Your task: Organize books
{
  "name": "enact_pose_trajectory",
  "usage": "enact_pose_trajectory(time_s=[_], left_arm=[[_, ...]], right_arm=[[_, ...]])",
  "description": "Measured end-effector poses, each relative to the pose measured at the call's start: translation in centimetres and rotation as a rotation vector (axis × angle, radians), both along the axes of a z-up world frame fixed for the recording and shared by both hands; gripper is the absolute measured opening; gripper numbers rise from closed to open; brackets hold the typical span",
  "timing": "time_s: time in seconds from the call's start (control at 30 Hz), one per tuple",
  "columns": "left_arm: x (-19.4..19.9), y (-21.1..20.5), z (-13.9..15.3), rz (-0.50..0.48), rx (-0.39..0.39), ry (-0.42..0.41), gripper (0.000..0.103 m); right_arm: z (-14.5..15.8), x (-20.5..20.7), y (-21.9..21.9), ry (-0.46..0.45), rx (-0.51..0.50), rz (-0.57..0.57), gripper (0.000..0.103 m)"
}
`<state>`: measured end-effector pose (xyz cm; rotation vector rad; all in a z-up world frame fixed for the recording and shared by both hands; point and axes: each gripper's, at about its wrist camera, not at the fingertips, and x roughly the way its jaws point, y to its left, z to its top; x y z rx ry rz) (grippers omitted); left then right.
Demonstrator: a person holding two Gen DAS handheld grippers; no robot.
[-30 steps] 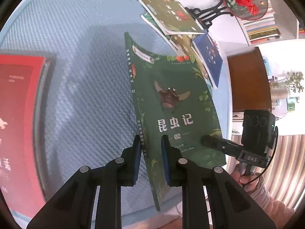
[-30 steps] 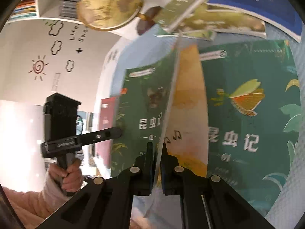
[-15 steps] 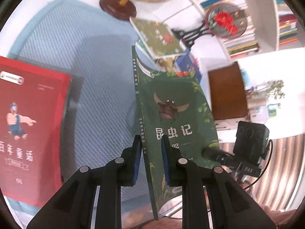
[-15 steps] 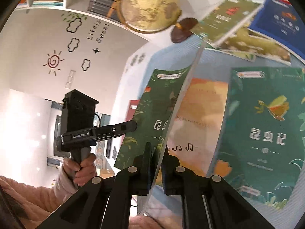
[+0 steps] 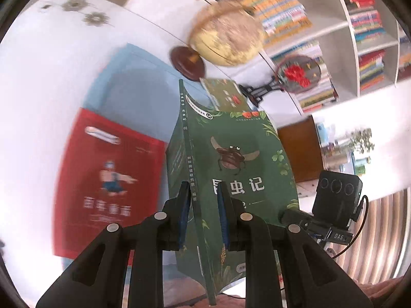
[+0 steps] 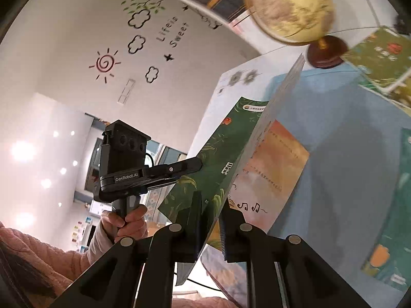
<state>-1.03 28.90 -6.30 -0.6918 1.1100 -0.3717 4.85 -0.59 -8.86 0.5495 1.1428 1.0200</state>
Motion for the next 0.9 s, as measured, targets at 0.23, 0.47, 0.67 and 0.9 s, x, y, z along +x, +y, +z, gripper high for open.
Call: enact_pose_trajectory(time_s=[0.23, 0.47, 0.67, 0.9], left_arm=[[-0.7, 4.7, -3.2, 0.069, 0.016, 0.057, 0.017], [-0.8, 6.8, -6.1, 0.082, 0.076, 0.109, 0.017], [-1.0, 7.2, -9.1, 0.074, 0.153, 0.168, 0.017], [-1.2, 7.3, -10.7, 0.074, 0.219, 0.221, 0.019]], right_arm=[[-3.1, 0.2, 5.8, 0.056, -0.016, 0.064, 0.012], [-7.2, 0.2, 8.9, 0.147, -0.058, 0.08, 0.012], [-10.8, 0.2, 10.3, 0.216, -0.12, 0.07, 0.012], [-12.2, 0.6, 11.0, 0.283, -0.149, 0.045, 0.012]])
